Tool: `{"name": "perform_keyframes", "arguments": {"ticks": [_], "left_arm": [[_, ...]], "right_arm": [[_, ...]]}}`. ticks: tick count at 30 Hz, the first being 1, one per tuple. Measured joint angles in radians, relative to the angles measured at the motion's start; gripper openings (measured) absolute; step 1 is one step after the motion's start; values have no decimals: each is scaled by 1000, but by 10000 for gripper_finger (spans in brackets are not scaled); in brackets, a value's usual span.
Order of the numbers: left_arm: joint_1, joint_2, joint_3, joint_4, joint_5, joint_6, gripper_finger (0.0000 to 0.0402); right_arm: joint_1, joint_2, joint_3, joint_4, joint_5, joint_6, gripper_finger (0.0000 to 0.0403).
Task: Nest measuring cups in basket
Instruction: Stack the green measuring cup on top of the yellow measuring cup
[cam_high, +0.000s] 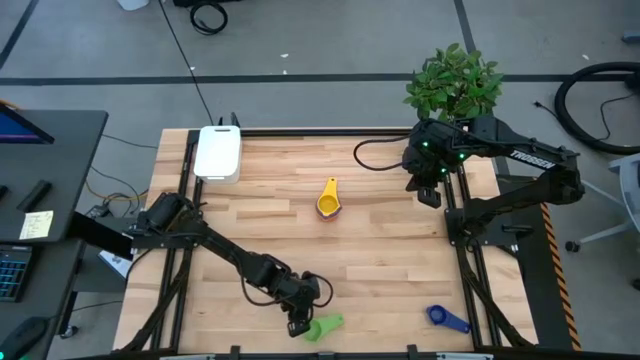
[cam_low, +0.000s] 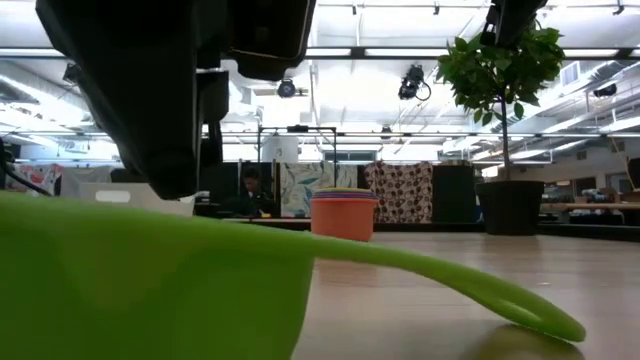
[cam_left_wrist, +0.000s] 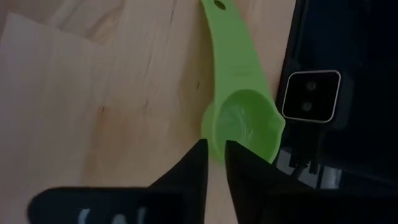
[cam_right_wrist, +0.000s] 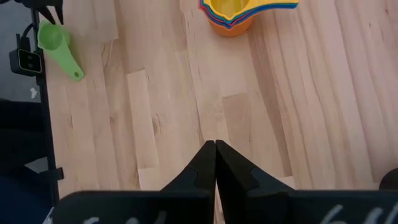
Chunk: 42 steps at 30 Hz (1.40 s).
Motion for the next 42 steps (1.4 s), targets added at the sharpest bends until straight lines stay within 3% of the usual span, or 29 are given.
{"name": "perform_keyframes", "arguments": {"ticks": [7,13,38,42], "left_arm": [[-2,0,0,-2,7,-40,124],[-2,1,0,-2,4,-25,151],[7,91,0,106,26,81,153],[11,111,1,118,25,117,133]], "right_arm": [[0,0,0,0,0,0,13],[0,0,0,0,0,35,13],[0,0,0,1,-8,42,13],[0,0,0,3,-8,42,13]]}}
